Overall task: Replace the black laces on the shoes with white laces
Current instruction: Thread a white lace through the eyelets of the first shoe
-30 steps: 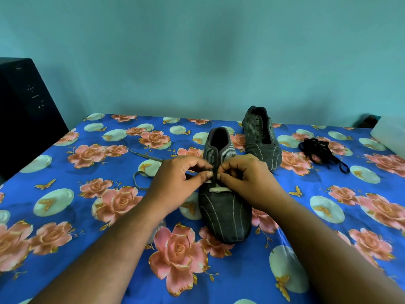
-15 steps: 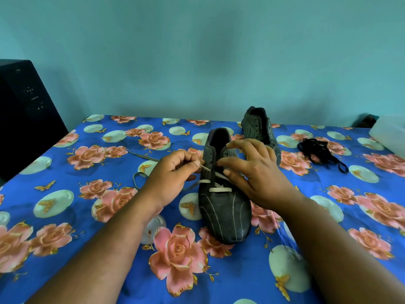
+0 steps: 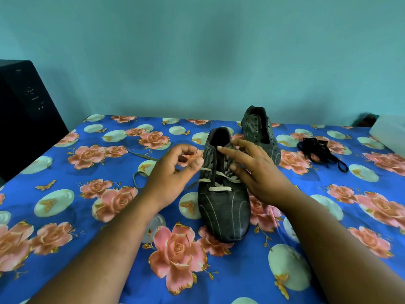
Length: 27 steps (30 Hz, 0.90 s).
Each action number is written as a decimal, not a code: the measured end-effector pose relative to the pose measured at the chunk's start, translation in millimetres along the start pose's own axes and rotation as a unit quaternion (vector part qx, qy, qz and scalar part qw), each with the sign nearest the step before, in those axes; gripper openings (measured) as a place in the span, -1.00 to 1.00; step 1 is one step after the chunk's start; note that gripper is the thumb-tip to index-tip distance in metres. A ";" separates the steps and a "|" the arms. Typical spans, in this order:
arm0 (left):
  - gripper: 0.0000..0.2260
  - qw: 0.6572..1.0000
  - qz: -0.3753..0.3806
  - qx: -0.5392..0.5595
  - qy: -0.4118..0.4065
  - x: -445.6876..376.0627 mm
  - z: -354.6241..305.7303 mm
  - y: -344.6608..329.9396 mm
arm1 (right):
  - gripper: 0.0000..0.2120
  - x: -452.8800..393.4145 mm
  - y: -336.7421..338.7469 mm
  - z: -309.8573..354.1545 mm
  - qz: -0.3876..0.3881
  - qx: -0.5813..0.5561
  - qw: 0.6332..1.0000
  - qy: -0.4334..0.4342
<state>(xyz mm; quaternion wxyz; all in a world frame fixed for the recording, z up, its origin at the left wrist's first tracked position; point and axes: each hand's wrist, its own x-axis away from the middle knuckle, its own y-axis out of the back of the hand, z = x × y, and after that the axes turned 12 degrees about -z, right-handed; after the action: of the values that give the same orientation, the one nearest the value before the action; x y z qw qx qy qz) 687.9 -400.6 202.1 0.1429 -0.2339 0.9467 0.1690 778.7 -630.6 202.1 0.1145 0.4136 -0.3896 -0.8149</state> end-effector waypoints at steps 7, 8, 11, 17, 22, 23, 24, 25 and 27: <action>-0.95 0.994 0.039 -0.064 -0.074 3.4 4.1 -7.0 | -0.63 -2.1 1.8 0.6 0.003 -0.051 0.998 -0.020; -0.96 0.995 0.041 -0.060 -0.063 3.0 3.8 -6.2 | -0.63 -2.1 2.5 -0.5 0.001 -0.055 0.998 -0.018; -0.98 0.999 0.034 -0.023 0.004 0.4 3.6 -2.0 | -0.65 -2.6 3.6 -3.1 -0.005 -0.066 0.998 -0.018; -0.95 0.991 -0.092 -0.022 0.099 -13.4 13.0 12.8 | -0.65 -3.8 4.1 -5.1 -0.007 -0.080 0.997 -0.021; -0.88 0.962 -0.175 -0.209 0.012 -21.6 28.6 24.7 | -0.65 -3.3 1.9 -6.2 -0.008 -0.089 0.996 -0.020; -0.84 0.954 -0.171 -0.243 -0.023 -20.5 28.2 23.7 | -0.65 -3.2 2.0 -6.3 -0.009 -0.089 0.996 -0.022; -0.79 0.951 -0.159 -0.259 -0.053 -17.8 24.6 21.0 | -0.64 -3.1 2.1 -6.3 -0.009 -0.088 0.996 -0.023; -0.75 0.955 -0.136 -0.254 -0.077 -14.4 20.6 17.3 | -0.63 -2.8 2.2 -6.2 -0.008 -0.088 0.996 -0.025; -0.70 0.966 -0.071 -0.213 -0.128 -7.7 13.8 8.6 | -0.62 -2.4 2.1 -5.5 -0.007 -0.089 0.996 -0.025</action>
<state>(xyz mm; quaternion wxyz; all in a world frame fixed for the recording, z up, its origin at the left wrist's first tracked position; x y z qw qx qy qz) 692.9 -385.0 194.5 0.2220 -0.3021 0.8436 0.3844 784.1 -633.8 203.1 0.1349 0.3838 -0.3155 -0.8573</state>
